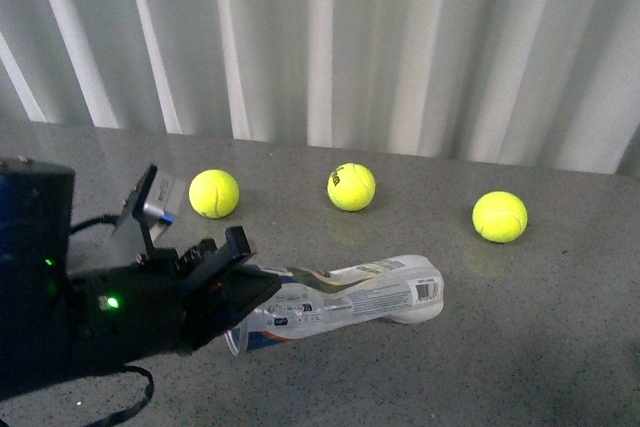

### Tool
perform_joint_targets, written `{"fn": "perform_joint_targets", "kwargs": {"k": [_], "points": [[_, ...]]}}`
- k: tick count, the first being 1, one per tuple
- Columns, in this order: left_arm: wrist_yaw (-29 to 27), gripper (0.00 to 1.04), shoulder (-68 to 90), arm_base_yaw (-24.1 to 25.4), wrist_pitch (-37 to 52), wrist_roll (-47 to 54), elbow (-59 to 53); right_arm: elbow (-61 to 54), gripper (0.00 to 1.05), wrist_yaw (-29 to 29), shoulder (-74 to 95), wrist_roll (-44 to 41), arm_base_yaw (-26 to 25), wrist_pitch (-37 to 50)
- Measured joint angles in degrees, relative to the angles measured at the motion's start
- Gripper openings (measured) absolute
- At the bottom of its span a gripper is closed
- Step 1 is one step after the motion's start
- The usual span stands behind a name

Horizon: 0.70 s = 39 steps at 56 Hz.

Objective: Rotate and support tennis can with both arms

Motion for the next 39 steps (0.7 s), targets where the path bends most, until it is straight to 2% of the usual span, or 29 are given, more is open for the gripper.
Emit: {"fn": "perform_joint_targets", "kwargs": {"k": [8, 16, 22, 29, 34, 39], "points": [[6.9, 0.04, -18.7, 0.0, -22.6, 19.4, 1.2, 0.0, 0.98, 0.0, 0.0, 0.0, 0.0, 0.0], [6.1, 0.04, -30.2, -0.7, -44.2, 38.2, 7.9, 0.0, 0.98, 0.0, 0.0, 0.0, 0.0, 0.0], [2.3, 0.04, -33.9, -1.8, -59.6, 54.9, 14.7, 0.0, 0.98, 0.0, 0.0, 0.0, 0.0, 0.0], [-6.2, 0.04, -33.1, -4.9, -77.6, 78.1, 21.6, 0.0, 0.98, 0.0, 0.0, 0.0, 0.0, 0.0], [-10.9, 0.04, -31.2, -6.9, -83.6, 89.9, 24.5, 0.0, 0.98, 0.0, 0.0, 0.0, 0.0, 0.0], [-12.9, 0.04, -29.0, -8.7, -87.1, 96.5, 27.8, 0.0, 0.98, 0.0, 0.0, 0.0, 0.0, 0.0]]}}
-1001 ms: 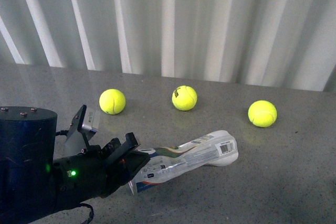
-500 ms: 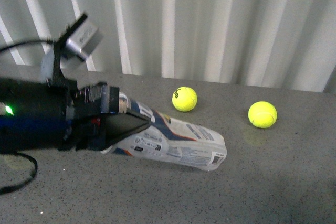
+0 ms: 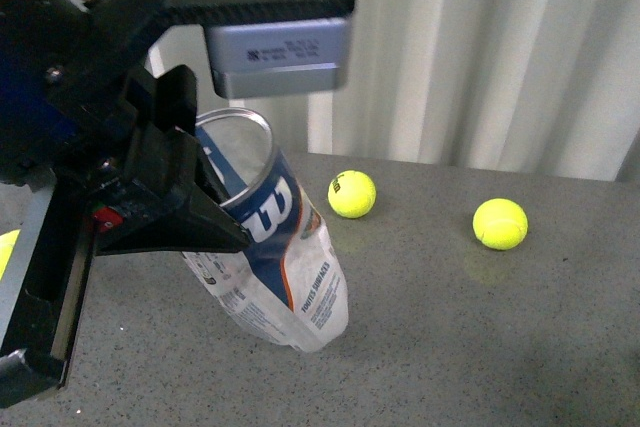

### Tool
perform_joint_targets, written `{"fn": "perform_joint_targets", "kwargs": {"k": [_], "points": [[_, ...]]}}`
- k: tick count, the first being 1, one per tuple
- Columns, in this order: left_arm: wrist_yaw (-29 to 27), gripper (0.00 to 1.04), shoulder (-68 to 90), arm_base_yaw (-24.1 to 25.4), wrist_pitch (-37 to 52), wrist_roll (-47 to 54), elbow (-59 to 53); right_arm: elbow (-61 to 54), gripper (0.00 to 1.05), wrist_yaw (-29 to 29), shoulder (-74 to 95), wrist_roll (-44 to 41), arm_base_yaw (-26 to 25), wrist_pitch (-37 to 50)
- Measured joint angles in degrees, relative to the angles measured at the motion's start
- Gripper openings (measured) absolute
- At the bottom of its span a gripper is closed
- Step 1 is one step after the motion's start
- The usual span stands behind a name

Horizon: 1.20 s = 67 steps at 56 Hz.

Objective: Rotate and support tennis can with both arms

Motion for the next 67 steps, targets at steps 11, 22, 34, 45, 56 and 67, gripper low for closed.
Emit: {"fn": "perform_joint_targets", "kwargs": {"k": [11, 22, 34, 45, 56, 67], "points": [[-7.6, 0.04, 8.5, -3.4, -11.1, 11.9, 10.8, 0.0, 0.98, 0.0, 0.0, 0.0, 0.0, 0.0], [-12.2, 0.04, 15.0, -4.7, -16.7, 15.0, 18.9, 0.0, 0.98, 0.0, 0.0, 0.0, 0.0, 0.0], [-14.6, 0.04, 18.9, -5.9, -18.6, 15.6, 22.0, 0.0, 0.98, 0.0, 0.0, 0.0, 0.0, 0.0], [-15.1, 0.04, 20.9, -6.2, -20.2, 15.7, 22.4, 0.0, 0.98, 0.0, 0.0, 0.0, 0.0, 0.0], [-14.5, 0.04, 21.9, -6.2, -21.5, 15.2, 23.3, 0.0, 0.98, 0.0, 0.0, 0.0, 0.0, 0.0], [-13.9, 0.07, 22.5, -6.0, -21.2, 14.5, 23.9, 0.0, 0.98, 0.0, 0.0, 0.0, 0.0, 0.0]]}}
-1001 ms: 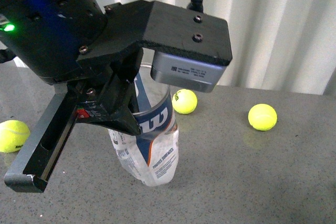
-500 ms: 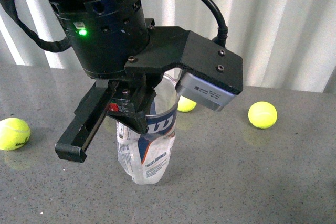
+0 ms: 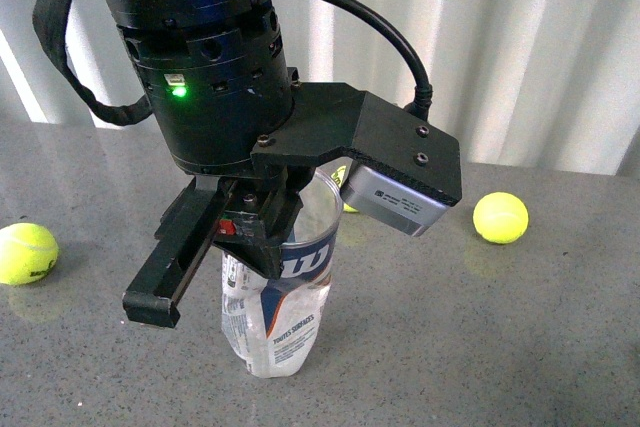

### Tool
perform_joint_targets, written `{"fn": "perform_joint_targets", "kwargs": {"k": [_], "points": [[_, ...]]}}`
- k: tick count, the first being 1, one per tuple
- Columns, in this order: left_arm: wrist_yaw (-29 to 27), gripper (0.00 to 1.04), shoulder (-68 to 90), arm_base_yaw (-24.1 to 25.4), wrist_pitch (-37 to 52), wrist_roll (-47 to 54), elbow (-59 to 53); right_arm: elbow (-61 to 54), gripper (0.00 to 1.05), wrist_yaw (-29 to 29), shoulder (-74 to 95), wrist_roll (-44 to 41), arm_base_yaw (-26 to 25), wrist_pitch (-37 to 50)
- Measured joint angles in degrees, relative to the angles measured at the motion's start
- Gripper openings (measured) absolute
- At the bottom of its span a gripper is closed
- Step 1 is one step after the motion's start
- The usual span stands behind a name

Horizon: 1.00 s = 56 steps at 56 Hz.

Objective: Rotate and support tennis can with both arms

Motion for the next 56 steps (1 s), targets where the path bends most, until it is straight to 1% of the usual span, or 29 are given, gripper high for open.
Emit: {"fn": "perform_joint_targets", "kwargs": {"k": [12, 16, 22, 23, 27, 35, 39, 48, 53, 56], "points": [[-0.3, 0.39, 0.4, 0.5, 2.1, -0.1, 0.0, 0.0, 0.98, 0.0, 0.0, 0.0, 0.0, 0.0], [-0.3, 0.48, 0.4, 0.6, 2.5, -0.1, 0.0, 0.0, 0.98, 0.0, 0.0, 0.0, 0.0, 0.0], [-0.5, 0.67, 0.4, 0.8, 2.8, -0.1, 0.2, 0.0, 0.98, 0.0, 0.0, 0.0, 0.0, 0.0], [-0.5, 0.68, 0.4, 0.8, 2.8, -0.1, 0.2, 0.0, 0.98, 0.0, 0.0, 0.0, 0.0, 0.0], [-0.4, 0.81, 0.4, 1.0, 2.8, -0.1, 0.2, 0.0, 0.98, 0.0, 0.0, 0.0, 0.0, 0.0], [-0.9, 1.00, 0.1, 1.2, 3.1, 0.1, 0.2, 0.0, 0.98, 0.0, 0.0, 0.0, 0.0, 0.0], [-0.6, 0.97, -0.6, 1.3, 3.1, 0.0, 0.2, 0.0, 0.98, 0.0, 0.0, 0.0, 0.0, 0.0], [0.7, 0.98, -5.0, 2.1, 5.2, 0.3, 0.1, 0.0, 0.98, 0.0, 0.0, 0.0, 0.0, 0.0], [0.5, 0.98, -9.6, 3.5, 8.6, 1.3, -1.0, 0.0, 0.98, 0.0, 0.0, 0.0, 0.0, 0.0], [1.5, 0.98, -13.1, 5.1, 11.8, 1.7, -2.4, 0.0, 0.98, 0.0, 0.0, 0.0, 0.0, 0.0]]}}
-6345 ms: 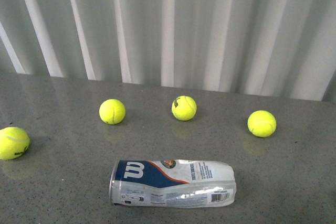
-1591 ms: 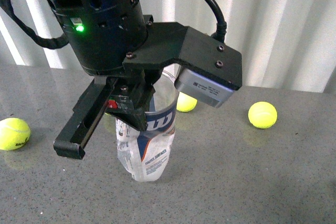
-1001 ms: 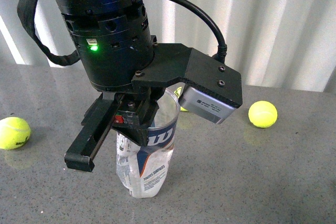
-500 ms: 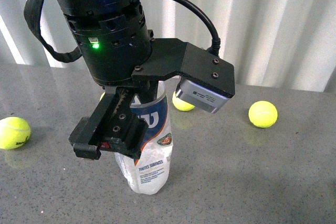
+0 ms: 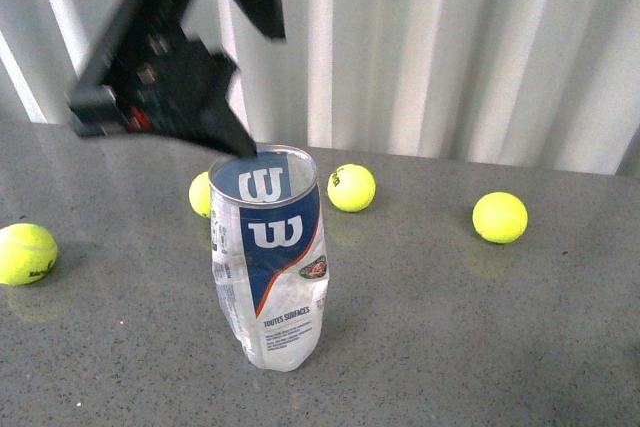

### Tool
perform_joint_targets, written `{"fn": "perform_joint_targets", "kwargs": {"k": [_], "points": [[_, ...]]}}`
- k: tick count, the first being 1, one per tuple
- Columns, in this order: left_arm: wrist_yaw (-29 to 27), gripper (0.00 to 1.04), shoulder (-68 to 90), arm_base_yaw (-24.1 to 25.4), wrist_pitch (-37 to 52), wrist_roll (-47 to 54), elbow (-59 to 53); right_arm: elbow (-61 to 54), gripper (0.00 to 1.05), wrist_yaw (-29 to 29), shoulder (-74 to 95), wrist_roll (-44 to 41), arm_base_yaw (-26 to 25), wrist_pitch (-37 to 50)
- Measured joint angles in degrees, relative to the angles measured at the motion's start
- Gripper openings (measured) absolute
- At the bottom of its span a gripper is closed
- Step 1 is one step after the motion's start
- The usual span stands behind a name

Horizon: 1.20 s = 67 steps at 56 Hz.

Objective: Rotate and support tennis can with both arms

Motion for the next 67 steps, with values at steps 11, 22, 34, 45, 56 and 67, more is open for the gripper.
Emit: {"fn": "perform_joint_targets", "kwargs": {"k": [11, 22, 34, 45, 56, 67], "points": [[10.3, 0.98, -16.0, 9.1, 17.4, -5.3, -10.9, 0.0, 0.98, 0.0, 0.0, 0.0, 0.0, 0.0], [24.4, 0.98, -34.7, 24.0, 33.5, -25.0, -33.9, 0.0, 0.98, 0.0, 0.0, 0.0, 0.0, 0.0], [29.8, 0.93, -37.4, 45.4, 48.6, -45.3, -56.7, 0.0, 0.98, 0.0, 0.0, 0.0, 0.0, 0.0], [16.0, 0.52, -40.9, 45.0, 85.9, -70.4, -75.4, 0.0, 0.98, 0.0, 0.0, 0.0, 0.0, 0.0], [10.8, 0.16, -49.4, 39.5, 82.4, -73.8, -79.7, 0.0, 0.98, 0.0, 0.0, 0.0, 0.0, 0.0], [6.8, 0.04, -56.7, 35.5, 77.5, -74.7, -82.0, 0.0, 0.98, 0.0, 0.0, 0.0, 0.0, 0.0]]}}
